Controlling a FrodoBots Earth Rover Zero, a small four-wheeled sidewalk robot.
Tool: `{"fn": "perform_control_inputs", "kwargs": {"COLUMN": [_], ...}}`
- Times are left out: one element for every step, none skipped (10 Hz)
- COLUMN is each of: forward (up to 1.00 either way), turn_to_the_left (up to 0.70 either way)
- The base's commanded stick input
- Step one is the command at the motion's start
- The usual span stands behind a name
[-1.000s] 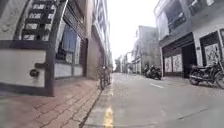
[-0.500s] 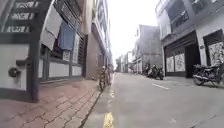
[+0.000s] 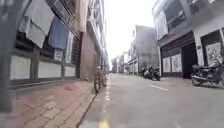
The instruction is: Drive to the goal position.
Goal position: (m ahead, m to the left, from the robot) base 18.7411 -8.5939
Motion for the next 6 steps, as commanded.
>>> {"fn": "perform_control_inputs", "kwargs": {"forward": [0.5,0.5,0.5,0.5,0.5,0.5], "turn_to_the_left": [-0.39,-0.5,-0.27,0.0,0.0,0.0]}}
